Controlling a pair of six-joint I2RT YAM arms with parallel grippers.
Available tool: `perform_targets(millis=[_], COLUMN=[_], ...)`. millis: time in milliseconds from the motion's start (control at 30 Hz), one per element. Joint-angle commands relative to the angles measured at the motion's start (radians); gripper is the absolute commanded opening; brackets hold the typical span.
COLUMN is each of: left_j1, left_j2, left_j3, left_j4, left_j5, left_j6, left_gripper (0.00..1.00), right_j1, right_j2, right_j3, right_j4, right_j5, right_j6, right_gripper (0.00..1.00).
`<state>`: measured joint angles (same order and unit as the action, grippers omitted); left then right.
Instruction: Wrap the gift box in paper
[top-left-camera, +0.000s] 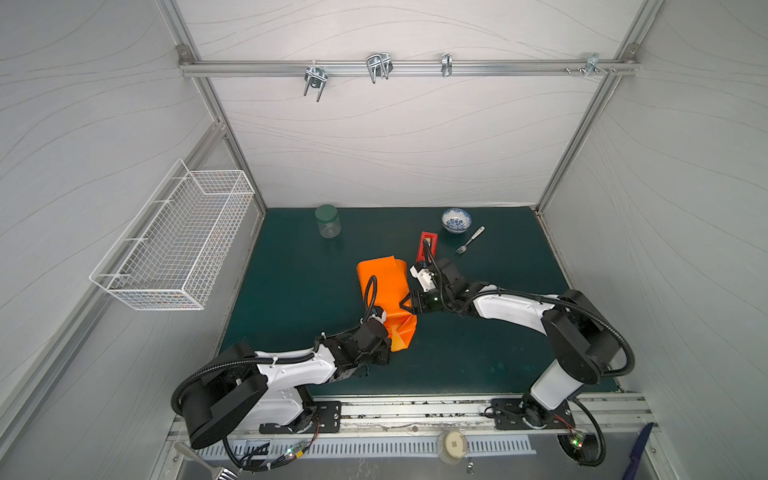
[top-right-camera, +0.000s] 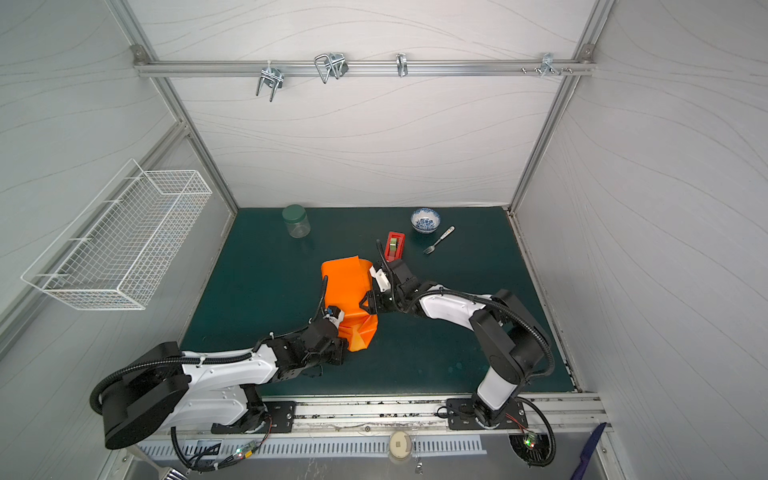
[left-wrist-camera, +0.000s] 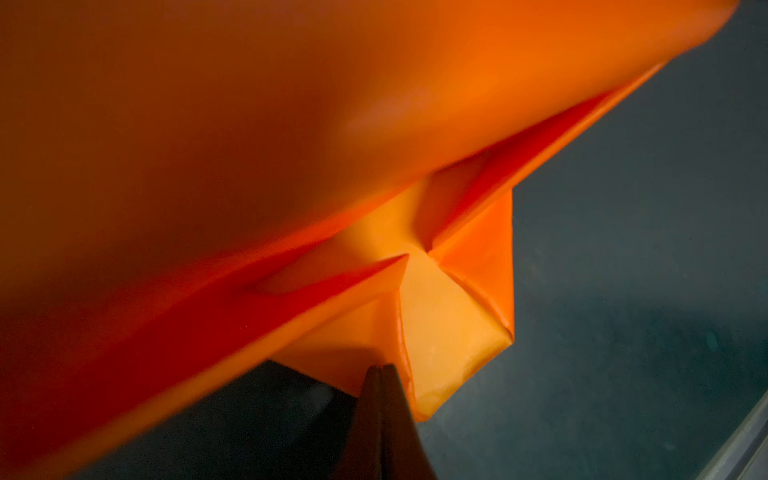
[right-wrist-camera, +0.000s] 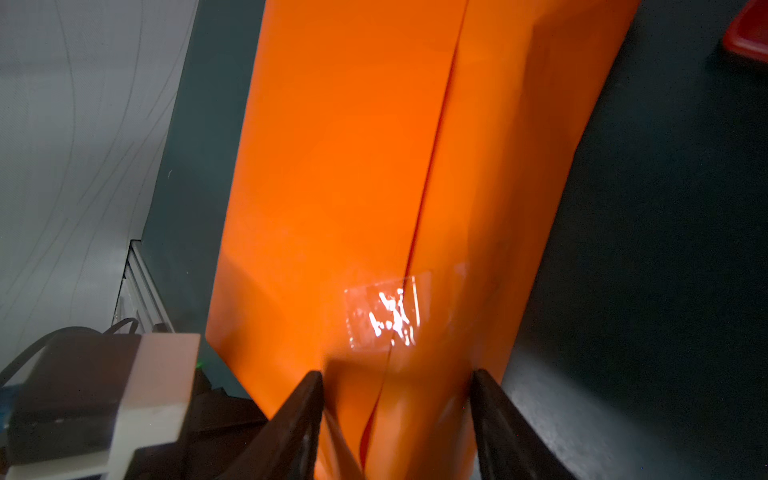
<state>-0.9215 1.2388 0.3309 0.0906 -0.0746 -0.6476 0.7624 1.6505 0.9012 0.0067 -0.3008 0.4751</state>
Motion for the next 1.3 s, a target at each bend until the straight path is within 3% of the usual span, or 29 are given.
perform_targets(millis=[0,433,800,1067,1267], left_j1=[-0.02,-0.059,-0.065,0.04,0.062], left_j2=[0.005,0.019,-0.087,-0.22,-0.17], left_j3=[0.004,0.012,0.014,0.028,0.07], left_j4=[-0.041,-0.043,-0.128,-0.144,-0.156], left_j5=[0.023,0.039,-0.003,0.027,-0.018], left_j6=[-0.011,-0.033,-0.055,-0.061,0.01], left_gripper=[0.0,0.0,0.0,0.0,0.0], right_j1=[0.003,0.003,0.004,0.004,0.005], right_j2=[0.03,0.027,0.033,0.026,0.026], right_j3=[-0.001,0.005,0.01,0.011,0.01], right_j4=[-0.048,-0.055,-0.054,-0.06,-0.058], right_j5=[0.011,0.012,0.008,0.011,0.011], right_j6=[-0.004,-0.006,-0.006,-0.01,-0.006], right_gripper=[0.58,0.57,0.57,0.57,0.57])
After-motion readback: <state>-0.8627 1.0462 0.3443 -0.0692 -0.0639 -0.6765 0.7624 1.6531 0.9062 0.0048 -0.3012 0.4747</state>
